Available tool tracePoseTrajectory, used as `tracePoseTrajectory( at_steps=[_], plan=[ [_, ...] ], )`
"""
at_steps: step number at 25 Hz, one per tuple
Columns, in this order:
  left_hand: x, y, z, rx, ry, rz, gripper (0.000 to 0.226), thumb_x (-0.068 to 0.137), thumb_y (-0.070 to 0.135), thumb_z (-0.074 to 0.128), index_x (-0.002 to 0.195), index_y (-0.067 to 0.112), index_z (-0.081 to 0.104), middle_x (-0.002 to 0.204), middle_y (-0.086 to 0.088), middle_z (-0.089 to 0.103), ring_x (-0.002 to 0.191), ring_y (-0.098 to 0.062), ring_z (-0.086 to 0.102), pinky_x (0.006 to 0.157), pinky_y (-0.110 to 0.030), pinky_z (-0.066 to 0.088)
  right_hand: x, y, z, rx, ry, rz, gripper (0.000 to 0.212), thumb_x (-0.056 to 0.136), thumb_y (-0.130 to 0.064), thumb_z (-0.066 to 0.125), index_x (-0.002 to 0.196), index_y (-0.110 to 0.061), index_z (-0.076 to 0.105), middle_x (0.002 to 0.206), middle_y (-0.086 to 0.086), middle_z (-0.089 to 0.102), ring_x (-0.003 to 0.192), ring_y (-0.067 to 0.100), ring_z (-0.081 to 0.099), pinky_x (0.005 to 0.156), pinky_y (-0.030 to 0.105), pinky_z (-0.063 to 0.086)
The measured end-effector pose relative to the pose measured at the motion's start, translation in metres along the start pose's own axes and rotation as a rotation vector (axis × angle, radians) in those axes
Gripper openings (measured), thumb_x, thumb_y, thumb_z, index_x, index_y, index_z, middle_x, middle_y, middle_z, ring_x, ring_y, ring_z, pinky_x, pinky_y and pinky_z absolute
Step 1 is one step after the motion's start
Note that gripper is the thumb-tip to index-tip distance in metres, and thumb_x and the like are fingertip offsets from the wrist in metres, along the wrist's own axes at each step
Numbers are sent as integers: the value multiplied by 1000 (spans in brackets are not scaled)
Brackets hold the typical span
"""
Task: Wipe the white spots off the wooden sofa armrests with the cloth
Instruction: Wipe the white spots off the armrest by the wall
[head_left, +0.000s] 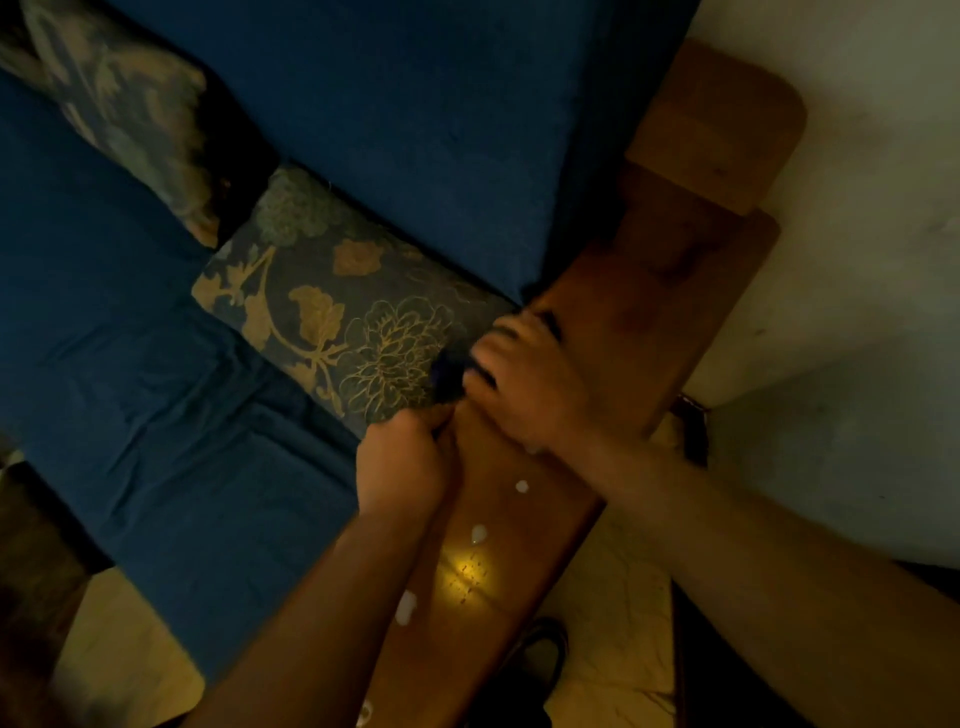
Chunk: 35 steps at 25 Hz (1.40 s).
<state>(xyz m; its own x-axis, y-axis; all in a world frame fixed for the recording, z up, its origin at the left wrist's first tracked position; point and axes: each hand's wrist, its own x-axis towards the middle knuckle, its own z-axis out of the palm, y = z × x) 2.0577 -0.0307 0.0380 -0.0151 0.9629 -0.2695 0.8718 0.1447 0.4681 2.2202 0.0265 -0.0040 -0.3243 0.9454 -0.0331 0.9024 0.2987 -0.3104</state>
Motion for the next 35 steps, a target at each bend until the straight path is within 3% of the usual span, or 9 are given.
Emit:
tracePoseTrajectory(
  at_steps=[3, 8, 13, 16, 18, 24, 28, 31, 35],
  plan=[
    [-10, -7, 0, 36, -30, 35, 34, 99, 19, 54, 125, 31, 72, 101, -10, 78, 86, -32, 71, 72, -35, 53, -70, 17, 9, 98, 34, -106, 46, 102, -39, 39, 142, -23, 54, 154, -3, 49, 147, 22, 35, 124, 45, 24],
    [-17, -21, -1, 59, -63, 28, 48, 100, 14, 52, 141, 37, 58, 119, -5, 74, 97, -25, 71, 85, -41, 58, -83, 73, -14, 338, 309, 592, 46, 108, -23, 38, 154, -16, 39, 166, 6, 29, 155, 28, 15, 126, 52, 18],
    [-51, -59, -22, 25, -79, -10, 48, 99, 14, 51, 139, 39, 60, 109, -3, 77, 89, -23, 71, 79, -39, 59, -128, -35, 9, 420, 356, 733, 49, 110, -31, 31, 157, -19, 33, 171, 0, 12, 158, 27, 3, 125, 37, 12],
    [-69, -82, -31, -10, -94, -41, 44, 101, 15, 52, 138, 39, 61, 109, 1, 78, 81, -12, 69, 73, -29, 54, -189, -117, 35, 409, 137, 580, 61, 103, -53, 18, 159, -30, 28, 170, -15, 2, 156, 19, -19, 117, 32, 14],
    [-71, -87, -30, 37, -90, -34, 49, 100, 9, 52, 139, 38, 60, 115, 1, 77, 87, -14, 70, 77, -32, 57, -172, -98, 29, 314, 54, 521, 61, 104, -53, 17, 159, -30, 25, 171, -13, 3, 156, 22, -20, 123, 38, 14],
    [-74, -95, -20, 2, -43, -40, 48, 100, 8, 55, 136, 37, 63, 117, 3, 76, 97, -17, 72, 89, -37, 59, -13, -6, -11, 24, -104, 446, 55, 108, -46, 24, 158, -25, 30, 170, 4, 18, 156, 35, 5, 126, 52, 5],
    [-81, -95, -27, -40, 10, -39, 35, 94, 11, 60, 116, 32, 77, 105, -4, 80, 93, -27, 72, 83, -41, 57, 21, -105, 23, -118, -337, 132, 47, 100, -48, 33, 105, -19, 69, 120, 13, 70, 115, 32, 58, 99, 44, 35],
    [-95, -108, -35, -17, 30, -97, 29, 88, 8, 62, 98, 26, 82, 89, -9, 79, 79, -32, 69, 67, -35, 48, -34, -165, 37, -74, -310, -166, 48, 102, -54, 35, 95, -17, 66, 100, 10, 72, 99, 30, 63, 94, 45, 39],
    [-125, -133, -38, -125, 95, -210, 28, 87, 3, 67, 102, 22, 82, 107, 0, 80, 98, -21, 73, 90, -27, 51, -45, -119, 25, 61, -285, -293, 45, 101, -52, 41, 116, -18, 67, 122, 4, 68, 123, 23, 55, 114, 42, 30]
  ],
)
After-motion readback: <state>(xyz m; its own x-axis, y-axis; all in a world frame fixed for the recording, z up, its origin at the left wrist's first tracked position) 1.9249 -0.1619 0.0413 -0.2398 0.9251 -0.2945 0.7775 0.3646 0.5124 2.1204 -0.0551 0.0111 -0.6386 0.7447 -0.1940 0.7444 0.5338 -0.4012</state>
